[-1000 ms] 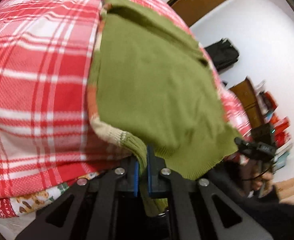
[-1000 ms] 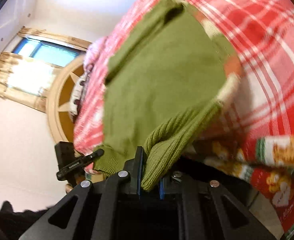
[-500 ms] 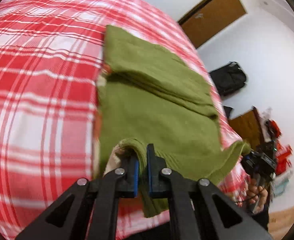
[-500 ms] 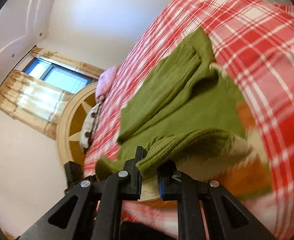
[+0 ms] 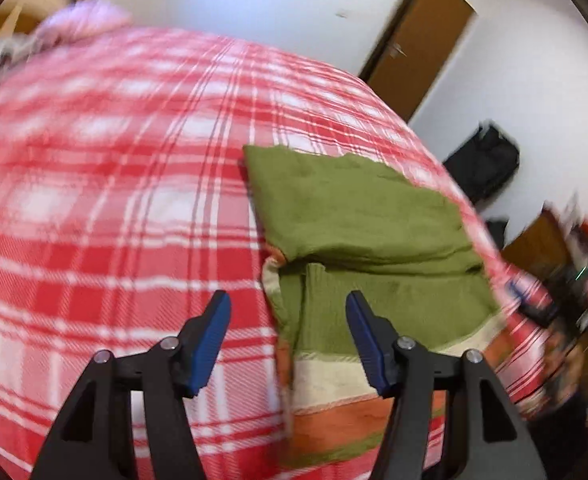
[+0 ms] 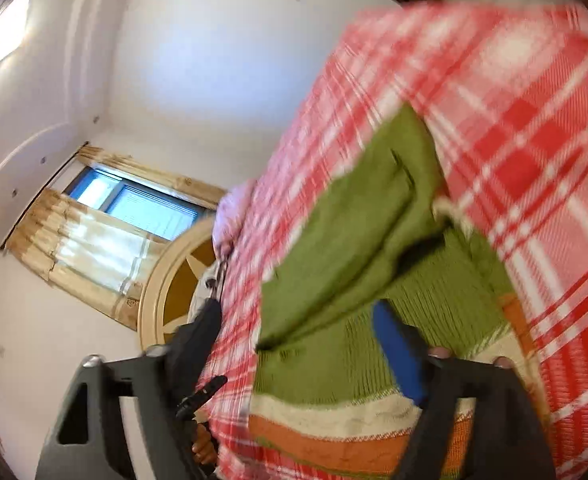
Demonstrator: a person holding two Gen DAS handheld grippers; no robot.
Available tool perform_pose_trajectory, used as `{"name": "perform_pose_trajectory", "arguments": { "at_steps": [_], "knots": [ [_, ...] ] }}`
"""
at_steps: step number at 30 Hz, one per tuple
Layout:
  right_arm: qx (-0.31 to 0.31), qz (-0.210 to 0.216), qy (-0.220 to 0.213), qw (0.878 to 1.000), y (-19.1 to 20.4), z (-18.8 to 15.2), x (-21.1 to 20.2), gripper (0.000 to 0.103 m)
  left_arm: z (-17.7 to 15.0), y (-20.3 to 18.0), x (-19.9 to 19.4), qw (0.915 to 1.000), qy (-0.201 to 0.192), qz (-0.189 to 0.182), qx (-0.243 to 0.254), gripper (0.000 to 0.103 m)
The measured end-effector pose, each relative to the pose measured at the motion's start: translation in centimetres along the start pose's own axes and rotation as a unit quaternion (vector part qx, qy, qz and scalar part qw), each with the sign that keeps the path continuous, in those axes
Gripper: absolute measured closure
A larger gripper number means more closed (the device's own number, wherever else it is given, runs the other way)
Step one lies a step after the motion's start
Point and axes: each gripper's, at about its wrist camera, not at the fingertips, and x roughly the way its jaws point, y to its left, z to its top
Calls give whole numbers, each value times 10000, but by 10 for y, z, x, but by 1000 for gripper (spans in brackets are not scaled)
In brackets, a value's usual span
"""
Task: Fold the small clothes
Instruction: 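Grasp the ribbed green cuff of the folded sweater with the right gripper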
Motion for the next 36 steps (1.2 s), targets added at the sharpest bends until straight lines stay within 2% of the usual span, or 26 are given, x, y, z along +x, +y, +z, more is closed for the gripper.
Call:
{"name": "perform_pose_trajectory", "arguments": {
  "at_steps": [1, 2, 3, 4, 6, 9, 10, 14, 17, 22, 25, 28, 29, 31, 32, 33, 36],
  "knots": [
    [-107, -3, 0, 9999, 6, -1, -4, 23, -1, -8, 2, 9996, -60, 97, 261, 41],
    [-300, -177, 4, 9994, 13, -4, -9, 23, -2, -14, 5, 9988, -94, 135, 459, 41],
    [-601, -536, -50, 9967, 21, -7, -13, 23, -3, -20, 9, 9976, -109, 138, 667, 38],
    [-1132, -1135, -169, 9869, 33, -13, -18, 23, -2, -27, 13, 9962, -108, 136, 856, 37],
    [-1790, -1878, -234, 9655, 46, -22, -22, 23, -2, -41, 27, 9939, -82, 141, 1090, 36],
    [-2466, -2679, -78, 9313, 50, -36, -17, 23, 1, -47, 49, 9938, 44, 249, 1078, 36],
    [-2571, -2833, 62, 9239, 48, -39, -11, 23, 2, -46, 54, 9945, 90, 253, 1017, 36],
    [-2780, -3066, 299, 9099, 33, -46, 2, 24, -1, -46, 65, 9962, 217, 33, 845, 36],
    [-2928, -3152, 477, 9015, 27, -42, 24, 42, -8, -54, 68, 9936, 191, 242, 1091, 36],
    [-3081, -3370, 738, 8866, 10, -32, 56, 42, -9, -50, 74, 9955, 344, 75, 876, 36],
    [-3242, -3671, 863, 8676, -2, -30, 70, 42, -8, -47, 75, 9961, 321, -44, 819, 36],
    [-3339, -3648, 871, 8648, -4, -34, 71, 42, -8, -43, 78, 9964, 373, -118, 746, 36],
    [-3333, -3633, 891, 8655, -3, -35, 70, 44, -9, -41, 79, 9967, 380, -149, 707, 36],
    [-3433, -3668, 921, 8597, -1, -39, 68, 64, -9, -37, 78, 9972, 351, -258, 601, 36],
    [-3477, -3639, 964, 8587, 1, -41, 67, 80, -9, -36, 78, 9973, 362, -288, 577, 40],
    [-3503, -3619, 993, 8582, 3, -44, 67, 86, -8, -36, 76, 9972, 367, -313, 566, 48],
    [-3754, -3712, 1026, 8431, 8, -50, 70, 87, -9, -36, 73, 9968, 411, -401, 561, 66]
  ]
}}
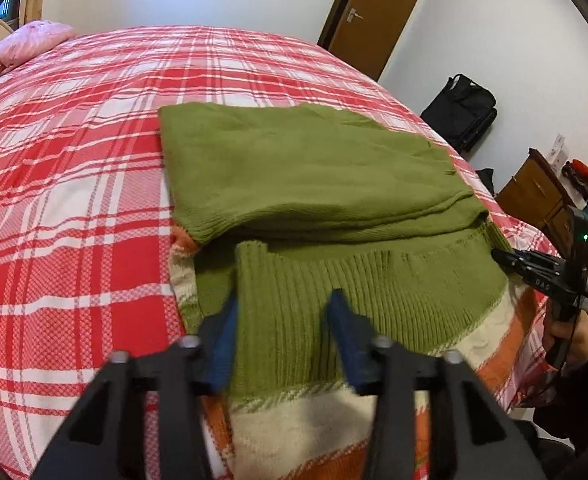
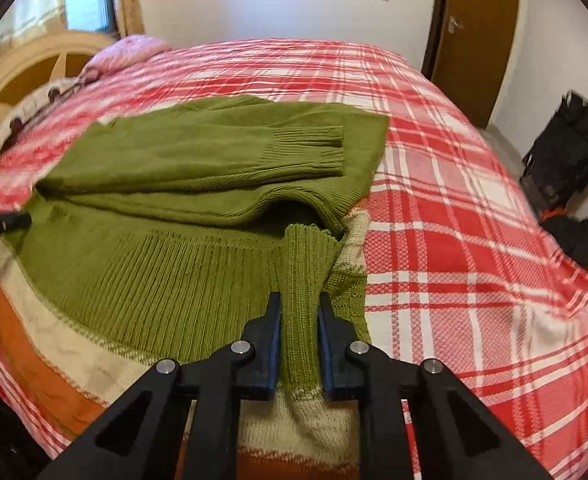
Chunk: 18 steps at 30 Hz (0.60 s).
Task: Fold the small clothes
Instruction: 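Grasp the ribbed green cuff of the folded sweater with the right gripper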
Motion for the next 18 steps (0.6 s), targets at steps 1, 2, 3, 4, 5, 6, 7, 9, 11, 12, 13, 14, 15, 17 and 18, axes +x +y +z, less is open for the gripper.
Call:
{"name": "perform_pose_trajectory", "arguments": {
  "at_steps": [1, 2, 3, 4, 5, 6, 7, 9, 11, 12, 13, 14, 15, 17, 18],
  "knots": [
    [39, 25, -4, 10000, -1, 0, 1, 87, -1, 1, 0, 10000, 3, 9, -5, 68],
    [139, 78, -9, 9999, -3, 0, 1, 87, -1, 2, 0, 10000, -2, 13, -20, 70],
    [328, 189, -22, 9993, -9, 0, 3, 87, -2, 3, 1, 10000, 4, 8, -42, 70],
    [558, 347, -27, 9978, -15, -1, 4, 86, -2, 5, 2, 10000, 19, 2, -87, 70],
    [712, 461, -35, 9964, -20, -1, 6, 86, -2, 5, 4, 9999, 32, 15, -121, 70],
    [874, 592, -42, 9944, -26, -2, 7, 85, -2, 4, 6, 9999, 39, 51, -127, 68],
    [955, 655, -34, 9933, -28, -2, 8, 85, -1, 3, 7, 9999, 48, 85, -111, 67],
    [964, 620, -6, 9934, -26, -2, 7, 86, 1, -2, 9, 9997, 77, 210, -25, 68],
    [840, 468, 6, 9954, -19, -1, 4, 87, 2, -7, 10, 9994, 112, 329, 78, 73],
    [783, 400, 1, 9961, -16, 0, 2, 89, 2, -9, 9, 9992, 113, 365, 107, 90],
    [757, 348, -32, 9965, -14, 0, -1, 89, 2, -10, 8, 9993, 137, 326, 92, 93],
    [762, 327, -91, 9965, -13, 1, -5, 90, 0, -10, 6, 9994, 118, 317, 52, 93],
    [770, 328, -157, 9964, -12, 1, -10, 90, -1, -10, 4, 9994, 91, 322, 30, 93],
    [747, 320, -341, 9961, -9, 3, -25, 91, -3, -11, -5, 9994, -11, 338, 6, 94],
    [726, 336, -441, 9958, -7, 4, -34, 92, -5, -12, -13, 9994, -134, 325, -6, 94]
  ]
}}
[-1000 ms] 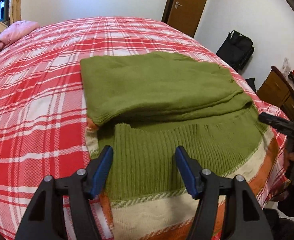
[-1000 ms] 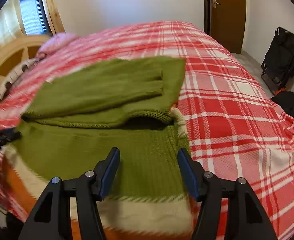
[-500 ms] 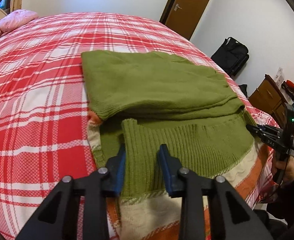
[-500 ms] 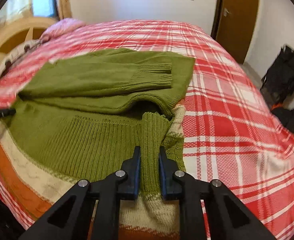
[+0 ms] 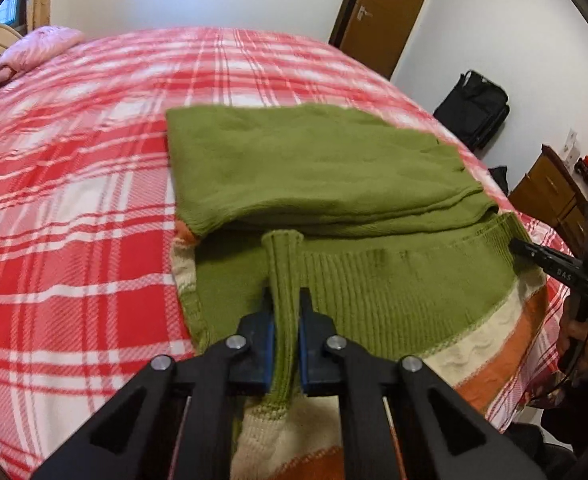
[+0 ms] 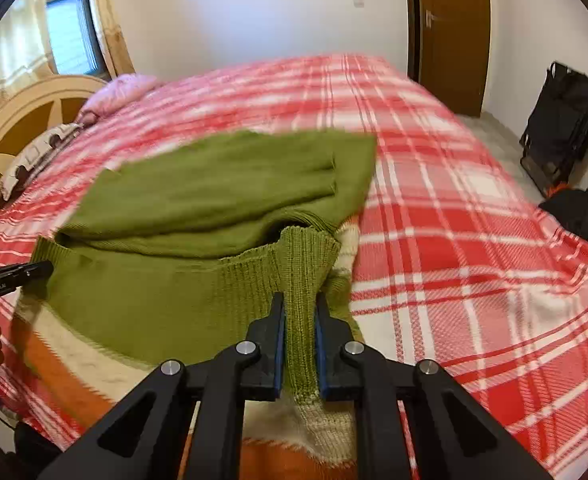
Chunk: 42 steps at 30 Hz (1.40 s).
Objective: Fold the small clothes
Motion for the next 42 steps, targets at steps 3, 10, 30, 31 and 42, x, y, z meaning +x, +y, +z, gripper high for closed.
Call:
{"name": "perform_pose_trajectory", "arguments": {
  "at_steps": [3, 10, 30, 31, 42],
  "knots": [
    [-74, 104, -291, 9995, 10, 3, -25, 94, -2, 0, -18, 9995, -269, -126, -108, 94],
    [-310, -52, -690, 9971, 26, 7, -56, 94, 0, -10, -35, 9983, -577, -39, -116, 94],
    [-354, -126, -1063, 9936, 29, 84, -28, 94, 74, 12, -23, 9945, -875, 272, -509, 94],
    [-361, -135, -1073, 9935, 29, 88, -26, 94, 80, 14, -20, 9942, -888, 284, -536, 94],
    [-348, -181, -949, 9947, 21, 117, 17, 94, 117, 45, 4, 9893, -933, 515, -998, 96]
  ]
}}
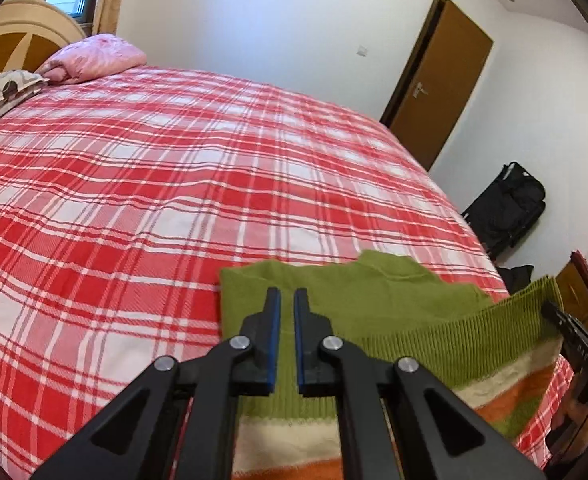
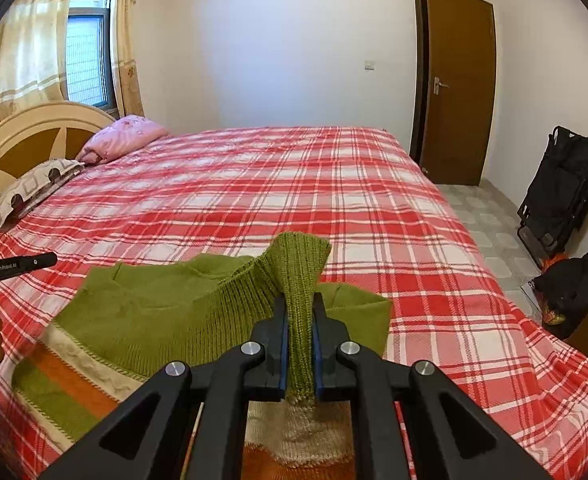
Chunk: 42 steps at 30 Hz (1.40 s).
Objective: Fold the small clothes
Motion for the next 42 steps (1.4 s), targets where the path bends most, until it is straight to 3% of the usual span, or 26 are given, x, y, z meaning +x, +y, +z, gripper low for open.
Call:
{"name": "perform_pose_trajectory", "arguments": {
  "at_steps": [3, 5, 9, 11, 14, 17, 19, 23, 25, 27, 42],
  "knots": [
    [-7, 12, 66, 10000, 1, -6, 4, 94, -5, -1, 7, 9995, 220, -107, 212, 96],
    [-26, 2, 76, 10000, 1, -11, 3, 94, -11, 0, 15, 9980, 504, -215, 306, 89],
    [61, 45, 159, 9998, -1, -16, 6, 94, -24, 5, 33, 9944, 987, -346, 177, 47],
    [98, 60, 202, 9997, -2, -18, 8, 94, -29, 4, 38, 9936, 1067, -332, 168, 46],
    [116, 89, 252, 9996, -1, -22, 9, 94, -34, -1, 44, 9928, 1138, -11, 377, 44],
    [118, 99, 296, 9994, 0, -24, 10, 94, -39, -9, 45, 9917, 1068, 241, 681, 49],
    [150, 118, 343, 9992, -1, -25, 12, 94, -42, -16, 45, 9895, 1026, 471, 903, 57],
    [186, 109, 354, 9991, -1, -27, 12, 94, -43, -15, 51, 9881, 1111, 598, 883, 66],
    [171, 89, 353, 9992, 0, -27, 12, 94, -43, -16, 51, 9879, 1072, 644, 917, 75],
    [167, 74, 348, 9992, 0, -27, 10, 94, -43, -20, 51, 9870, 991, 714, 1046, 90],
    [307, 13, 82, 9995, -9, -26, -8, 94, -25, -31, 8, 9955, 377, 182, 850, 95]
  ]
}}
